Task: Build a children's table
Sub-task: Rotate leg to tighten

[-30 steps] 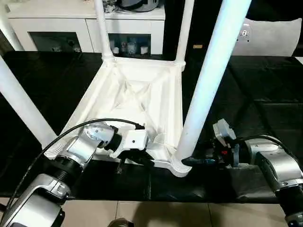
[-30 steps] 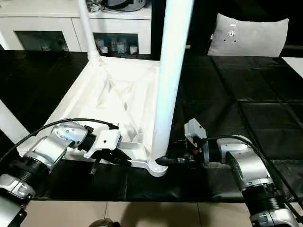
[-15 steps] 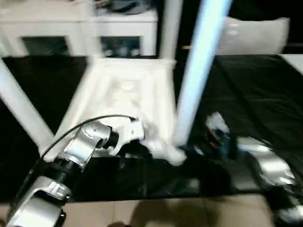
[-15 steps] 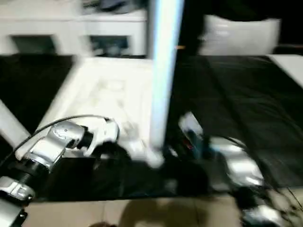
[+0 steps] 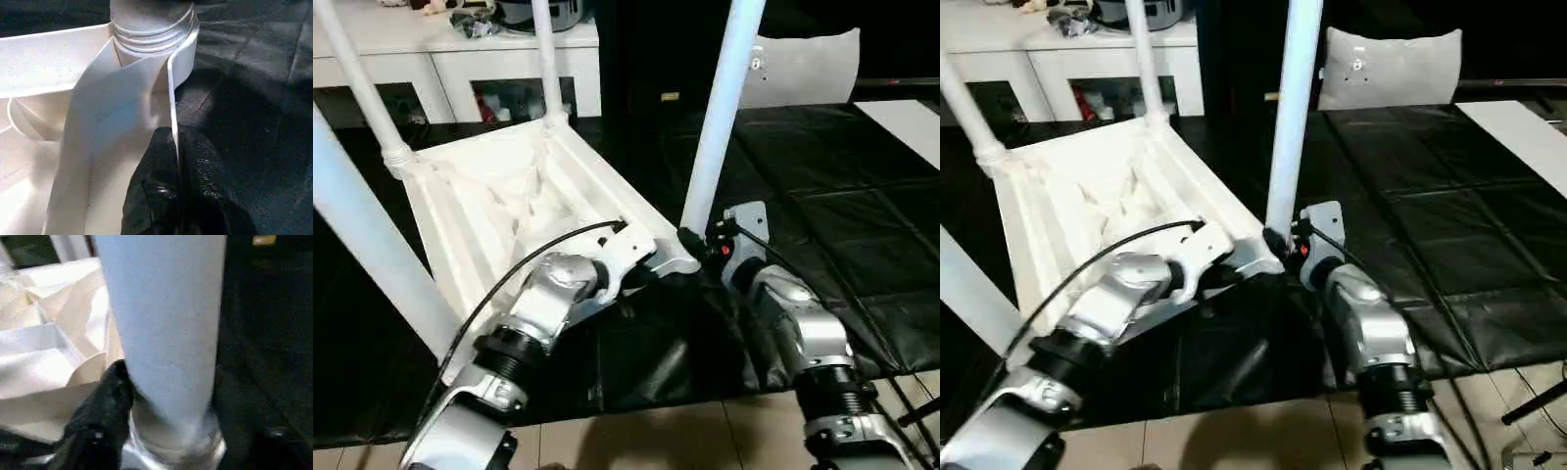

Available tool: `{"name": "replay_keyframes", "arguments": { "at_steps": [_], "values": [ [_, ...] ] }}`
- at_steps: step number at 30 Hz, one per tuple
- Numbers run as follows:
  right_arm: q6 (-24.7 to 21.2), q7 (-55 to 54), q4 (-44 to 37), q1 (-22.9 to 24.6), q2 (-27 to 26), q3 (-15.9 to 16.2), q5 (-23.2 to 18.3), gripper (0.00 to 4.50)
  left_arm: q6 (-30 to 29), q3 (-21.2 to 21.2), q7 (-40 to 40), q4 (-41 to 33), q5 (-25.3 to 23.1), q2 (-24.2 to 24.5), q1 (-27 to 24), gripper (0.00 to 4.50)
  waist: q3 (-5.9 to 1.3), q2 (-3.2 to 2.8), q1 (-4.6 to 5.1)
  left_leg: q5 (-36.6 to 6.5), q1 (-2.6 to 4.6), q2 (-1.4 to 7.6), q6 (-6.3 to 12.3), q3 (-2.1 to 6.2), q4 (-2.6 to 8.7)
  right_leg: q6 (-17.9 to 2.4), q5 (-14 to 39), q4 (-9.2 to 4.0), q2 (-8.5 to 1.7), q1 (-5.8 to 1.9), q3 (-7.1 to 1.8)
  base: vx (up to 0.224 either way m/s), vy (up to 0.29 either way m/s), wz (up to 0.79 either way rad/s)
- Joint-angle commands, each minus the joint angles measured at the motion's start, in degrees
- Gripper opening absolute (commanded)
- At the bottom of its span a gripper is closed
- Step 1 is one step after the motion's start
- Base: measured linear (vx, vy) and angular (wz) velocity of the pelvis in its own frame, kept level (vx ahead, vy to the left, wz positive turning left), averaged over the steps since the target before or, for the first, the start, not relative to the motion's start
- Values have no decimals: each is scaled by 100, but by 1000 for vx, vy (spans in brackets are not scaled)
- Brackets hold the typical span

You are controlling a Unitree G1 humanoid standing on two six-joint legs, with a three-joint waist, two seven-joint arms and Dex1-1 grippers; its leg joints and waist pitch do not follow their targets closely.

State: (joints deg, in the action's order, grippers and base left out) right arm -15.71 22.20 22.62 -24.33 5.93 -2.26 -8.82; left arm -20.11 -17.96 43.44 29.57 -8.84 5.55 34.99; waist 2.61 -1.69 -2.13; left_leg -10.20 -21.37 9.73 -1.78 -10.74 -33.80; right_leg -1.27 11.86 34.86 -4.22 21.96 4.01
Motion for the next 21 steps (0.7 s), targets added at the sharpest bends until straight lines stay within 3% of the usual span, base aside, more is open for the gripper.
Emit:
{"name": "replay_keyframes", "arguments": {
  "at_steps": [1,3,7,10,15,19,21],
  "values": [
    [-185,166,-77,115,-48,156,-73,271,163,-352,298,-146,51,-147,79,0,-317,32,-32,-1523,102,349,138,177,426,-928,1641,-572,-457,-141,-315,0,0,0],
    [-181,491,-327,252,151,80,-203,298,359,-413,423,-150,-19,43,37,0,-325,34,-80,-1255,51,351,243,177,422,-1009,1182,-517,-469,-208,-312,0,0,0],
    [-173,1070,-587,367,491,79,-342,325,604,-435,619,-132,-36,230,-27,0,-349,43,-137,-891,42,349,414,157,384,-1157,557,-451,-474,-244,-307,0,0,0],
    [-186,1816,-790,458,1003,129,-521,361,898,-493,941,-79,-27,486,-65,0,-335,49,-174,-925,47,350,468,153,381,-1167,661,-471,-469,-263,-297,0,0,0],
    [-134,3196,-969,534,1951,281,-665,397,1700,-763,1891,-18,68,1017,-133,0,-299,49,-225,-1294,70,370,365,162,404,-1010,1451,-538,-488,-230,-304,0,0,0],
    [-132,3834,-911,505,2276,401,-745,397,2050,-929,2429,-43,66,1294,-153,0,-310,47,-278,-1264,85,394,339,161,409,-1035,1384,-519,-486,-219,-303,0,0,0],
    [-80,4457,-937,530,2515,578,-847,397,2336,-1034,2754,4,54,1466,-124,0,-320,33,-315,-1176,73,403,384,152,397,-1131,1079,-472,-477,-227,-295,0,0,0]
  ]
}}
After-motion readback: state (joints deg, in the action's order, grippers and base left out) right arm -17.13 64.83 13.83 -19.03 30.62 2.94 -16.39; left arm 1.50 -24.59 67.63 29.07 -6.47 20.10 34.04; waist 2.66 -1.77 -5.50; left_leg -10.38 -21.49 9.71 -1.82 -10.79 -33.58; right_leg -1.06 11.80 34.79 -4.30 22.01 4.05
